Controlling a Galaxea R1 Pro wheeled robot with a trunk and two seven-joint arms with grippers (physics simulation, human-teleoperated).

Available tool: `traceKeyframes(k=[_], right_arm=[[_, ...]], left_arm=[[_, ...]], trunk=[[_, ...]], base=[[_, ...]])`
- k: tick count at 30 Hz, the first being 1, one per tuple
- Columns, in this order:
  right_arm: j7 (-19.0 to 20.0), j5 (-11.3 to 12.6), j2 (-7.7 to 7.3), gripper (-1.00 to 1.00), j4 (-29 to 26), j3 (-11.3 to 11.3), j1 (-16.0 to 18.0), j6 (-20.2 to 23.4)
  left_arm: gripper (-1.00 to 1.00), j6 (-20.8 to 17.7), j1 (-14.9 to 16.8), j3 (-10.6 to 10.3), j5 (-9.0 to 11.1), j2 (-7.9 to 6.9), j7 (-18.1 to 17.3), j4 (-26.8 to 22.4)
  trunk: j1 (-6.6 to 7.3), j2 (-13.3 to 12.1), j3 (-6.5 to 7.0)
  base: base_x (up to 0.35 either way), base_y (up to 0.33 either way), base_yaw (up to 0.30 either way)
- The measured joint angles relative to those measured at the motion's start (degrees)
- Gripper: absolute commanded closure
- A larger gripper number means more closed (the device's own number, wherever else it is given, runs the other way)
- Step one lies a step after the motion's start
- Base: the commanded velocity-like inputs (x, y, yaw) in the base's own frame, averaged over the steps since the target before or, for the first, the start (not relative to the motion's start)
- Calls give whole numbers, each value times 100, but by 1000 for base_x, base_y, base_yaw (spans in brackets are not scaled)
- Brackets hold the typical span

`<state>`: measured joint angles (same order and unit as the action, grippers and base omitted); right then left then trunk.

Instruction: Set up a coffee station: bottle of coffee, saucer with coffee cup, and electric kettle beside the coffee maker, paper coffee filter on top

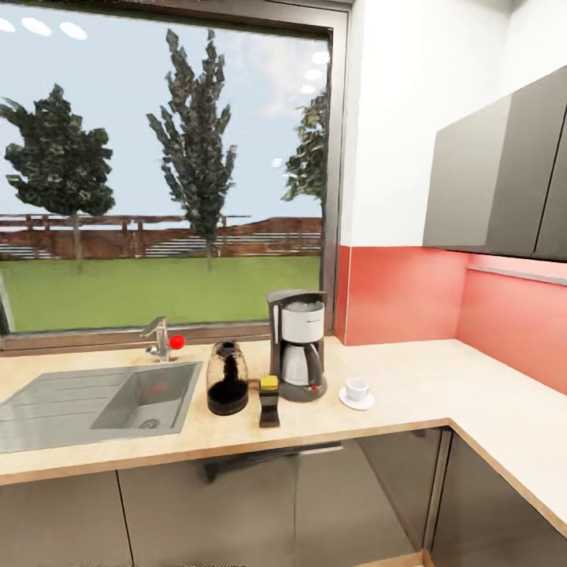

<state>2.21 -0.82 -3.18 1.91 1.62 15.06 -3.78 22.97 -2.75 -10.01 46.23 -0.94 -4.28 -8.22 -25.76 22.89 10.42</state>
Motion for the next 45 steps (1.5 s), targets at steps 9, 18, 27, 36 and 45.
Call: traceKeyframes(k=[9,18,27,36,45], right_arm=[[-10,-11,-18,100,0,0,0,-10],[37,-27,-51,100,0,0,-27,34],[19,143,95,100,-16,234,167,151],[37,173,197,100,-24,198,52,112],[9,191,190,100,-24,188,44,110]], left_arm=[[-100,17,1,7,0,0,1,-1],[-100,37,0,11,-2,0,1,-5],[-100,36,0,-7,-50,-94,3,-43],[-100,92,0,-33,-51,-179,-15,-25],[-100,72,3,-45,-33,-178,-44,-55]], trunk=[[-2,-1,0],[0,0,0],[0,0,0],[0,0,0],[-1,0,0]], base=[[-111,-254,126],[-39,-40,2],[0,0,0],[0,0,0],[-36,0,0]])
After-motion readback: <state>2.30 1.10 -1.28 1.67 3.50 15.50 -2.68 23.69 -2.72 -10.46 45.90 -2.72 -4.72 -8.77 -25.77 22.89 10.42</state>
